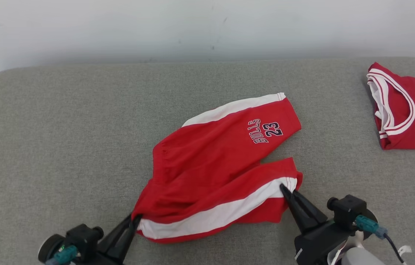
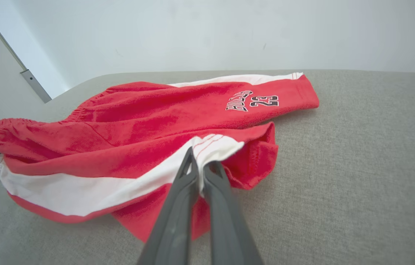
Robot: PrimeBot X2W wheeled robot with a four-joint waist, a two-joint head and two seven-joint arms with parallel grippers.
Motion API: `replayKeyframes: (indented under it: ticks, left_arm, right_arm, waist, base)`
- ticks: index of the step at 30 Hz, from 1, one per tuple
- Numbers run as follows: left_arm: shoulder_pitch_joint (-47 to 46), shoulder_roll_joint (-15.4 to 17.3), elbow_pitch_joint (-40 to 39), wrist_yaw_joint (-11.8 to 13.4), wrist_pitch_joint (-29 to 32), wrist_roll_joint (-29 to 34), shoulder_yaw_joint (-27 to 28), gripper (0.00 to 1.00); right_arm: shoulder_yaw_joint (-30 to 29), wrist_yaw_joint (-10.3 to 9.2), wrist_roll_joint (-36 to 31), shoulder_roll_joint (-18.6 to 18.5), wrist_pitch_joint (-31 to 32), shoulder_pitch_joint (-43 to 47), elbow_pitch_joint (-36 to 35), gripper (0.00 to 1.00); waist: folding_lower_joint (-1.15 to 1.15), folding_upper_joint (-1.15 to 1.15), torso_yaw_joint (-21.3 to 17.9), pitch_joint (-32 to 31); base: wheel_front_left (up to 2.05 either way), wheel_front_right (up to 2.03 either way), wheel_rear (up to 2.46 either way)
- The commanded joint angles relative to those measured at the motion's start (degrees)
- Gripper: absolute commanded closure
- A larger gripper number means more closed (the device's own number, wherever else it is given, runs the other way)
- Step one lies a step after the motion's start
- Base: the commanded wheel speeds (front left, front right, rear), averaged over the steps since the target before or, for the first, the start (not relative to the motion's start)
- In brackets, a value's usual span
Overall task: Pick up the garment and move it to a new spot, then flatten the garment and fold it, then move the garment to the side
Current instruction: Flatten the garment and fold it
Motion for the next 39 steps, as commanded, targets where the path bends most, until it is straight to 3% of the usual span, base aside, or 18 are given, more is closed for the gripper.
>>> replayKeyframes:
  ticks: [1,8,14,33,39]
  left_arm:
    - [0.6,0.0,-0.7,0.1,0.0,-0.5,0.8,1.00]
    - [-1.4,-0.5,-8.0,0.1,0.0,-3.9,6.0,1.00]
    - [-2.1,-1.8,-8.7,0.2,0.0,-3.5,9.2,1.00]
    - [1.0,-5.1,-5.7,0.1,0.0,-2.7,10.3,1.00]
    - [-2.1,-5.1,-6.1,0.1,0.0,-3.6,10.0,1.00]
  right_arm:
    - [-0.4,-0.18,-0.4,-0.5,-0.2,0.1,-0.7,1.00]
    - [-1.4,-0.17,-0.6,-1.9,-0.2,-2.0,-5.3,1.00]
    - [-2.7,-0.18,0.0,-2.6,-0.2,-2.4,-5.1,1.00]
    - [-2.8,-0.18,1.6,-2.9,-0.2,-0.4,-4.1,1.00]
    - [-3.1,-0.18,2.8,-2.7,-0.2,-2.9,-4.5,1.00]
  waist:
    - [0.00,0.00,-0.1,-0.1]
    - [0.00,0.00,-0.6,-0.5]
    - [0.00,0.00,-1.7,-1.2]
    - [0.00,0.00,-1.9,-3.6]
    - [0.00,0.00,-1.8,-3.2]
  base:
    - [0.00,0.00,0.00]
    - [0.00,0.00,0.00]
    - [0.00,0.00,0.00]
    - [0.00,0.00,0.00]
    - [0.00,0.00,0.00]
